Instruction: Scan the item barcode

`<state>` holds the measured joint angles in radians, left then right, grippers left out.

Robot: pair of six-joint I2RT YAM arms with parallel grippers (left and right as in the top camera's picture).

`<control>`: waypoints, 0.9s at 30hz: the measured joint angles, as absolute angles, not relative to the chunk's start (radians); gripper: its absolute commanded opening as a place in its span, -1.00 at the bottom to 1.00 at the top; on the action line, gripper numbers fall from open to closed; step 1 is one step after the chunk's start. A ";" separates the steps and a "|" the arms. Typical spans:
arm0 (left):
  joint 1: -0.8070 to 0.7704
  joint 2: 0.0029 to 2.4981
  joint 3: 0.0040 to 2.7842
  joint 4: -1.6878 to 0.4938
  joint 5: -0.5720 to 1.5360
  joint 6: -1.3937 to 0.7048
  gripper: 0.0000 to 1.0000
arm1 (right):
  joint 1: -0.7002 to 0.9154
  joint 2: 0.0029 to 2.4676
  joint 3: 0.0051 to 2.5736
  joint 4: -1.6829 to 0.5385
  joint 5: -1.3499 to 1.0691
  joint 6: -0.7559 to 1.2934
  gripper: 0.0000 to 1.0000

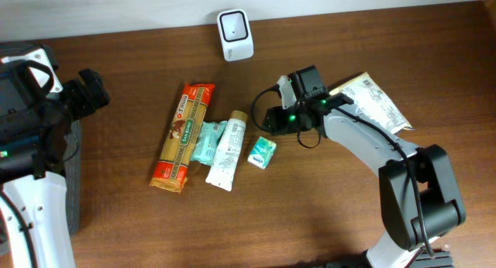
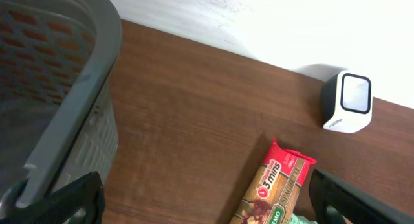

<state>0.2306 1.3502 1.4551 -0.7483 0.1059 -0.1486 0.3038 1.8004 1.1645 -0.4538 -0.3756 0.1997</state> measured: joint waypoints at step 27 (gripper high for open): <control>0.231 1.350 1.455 -0.749 0.106 -0.149 0.98 | 0.398 1.903 1.379 -0.826 -0.182 0.125 -0.19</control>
